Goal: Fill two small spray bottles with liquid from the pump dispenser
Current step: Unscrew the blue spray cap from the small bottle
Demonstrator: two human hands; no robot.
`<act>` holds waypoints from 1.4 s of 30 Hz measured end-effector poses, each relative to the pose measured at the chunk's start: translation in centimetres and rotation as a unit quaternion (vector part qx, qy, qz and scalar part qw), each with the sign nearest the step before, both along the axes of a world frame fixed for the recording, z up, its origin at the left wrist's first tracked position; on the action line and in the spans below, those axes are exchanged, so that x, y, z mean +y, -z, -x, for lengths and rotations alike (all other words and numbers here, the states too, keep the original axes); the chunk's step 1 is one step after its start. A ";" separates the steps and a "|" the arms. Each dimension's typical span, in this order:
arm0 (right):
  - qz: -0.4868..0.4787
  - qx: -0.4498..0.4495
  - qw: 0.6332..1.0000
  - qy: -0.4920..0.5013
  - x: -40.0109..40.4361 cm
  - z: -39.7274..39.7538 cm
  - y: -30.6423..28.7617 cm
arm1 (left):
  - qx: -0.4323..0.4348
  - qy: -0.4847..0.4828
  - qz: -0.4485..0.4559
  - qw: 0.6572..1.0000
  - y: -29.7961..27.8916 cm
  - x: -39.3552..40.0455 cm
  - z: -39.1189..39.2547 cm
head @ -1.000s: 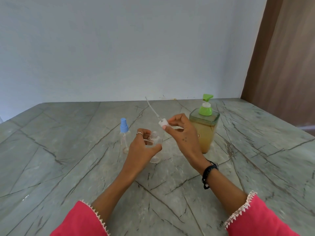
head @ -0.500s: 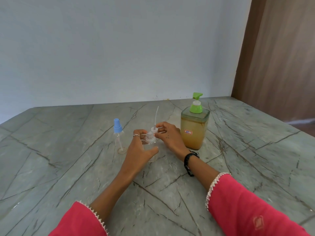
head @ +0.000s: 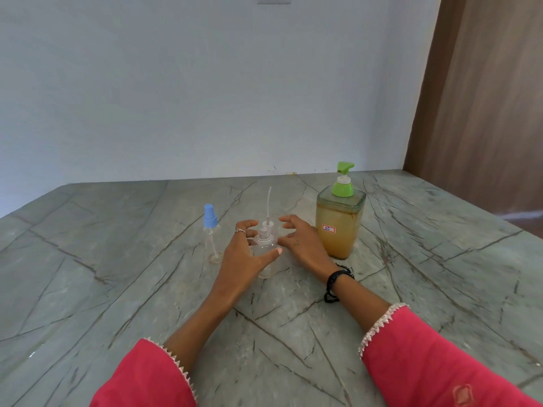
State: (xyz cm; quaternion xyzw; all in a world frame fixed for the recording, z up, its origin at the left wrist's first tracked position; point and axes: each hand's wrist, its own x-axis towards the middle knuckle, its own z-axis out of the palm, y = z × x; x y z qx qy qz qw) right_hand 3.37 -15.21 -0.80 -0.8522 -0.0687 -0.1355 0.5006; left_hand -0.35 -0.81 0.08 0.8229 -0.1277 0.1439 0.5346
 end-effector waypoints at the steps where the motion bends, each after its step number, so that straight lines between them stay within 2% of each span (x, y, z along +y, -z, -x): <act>1: 0.015 -0.003 1.000 0.003 -0.3 0.5 0.1 | 0.006 -0.003 -0.008 1.000 0.0 0.0 -0.1; 6: 0.046 0.002 0.999 -0.010 -1.6 3.0 -0.3 | 0.039 0.004 -0.043 0.998 0.1 -0.1 -0.1; 12: 0.052 0.037 0.995 -0.078 -2.9 6.0 -1.3 | 0.073 0.077 -0.085 0.991 -0.2 -0.7 0.6; 21: 0.057 0.010 0.996 -0.070 -4.7 8.0 -1.0 | 0.092 0.130 -0.119 0.980 -0.3 -1.0 1.0; 27: 0.025 -0.116 0.993 -0.011 -4.5 9.3 -2.5 | 0.005 0.130 -0.053 0.990 -2.2 -0.3 1.5; 32: 0.063 -0.199 0.978 0.004 -2.5 9.7 -4.6 | -0.091 0.120 0.024 0.988 -3.8 0.4 2.5; 36: 0.099 -0.219 0.971 -0.007 0.0 9.3 -5.5 | -0.157 0.039 0.019 0.987 -4.1 1.3 2.5; 42: 0.091 -0.207 0.974 -0.025 4.0 8.2 -5.9 | -0.218 -0.101 0.003 0.971 -3.7 2.8 1.5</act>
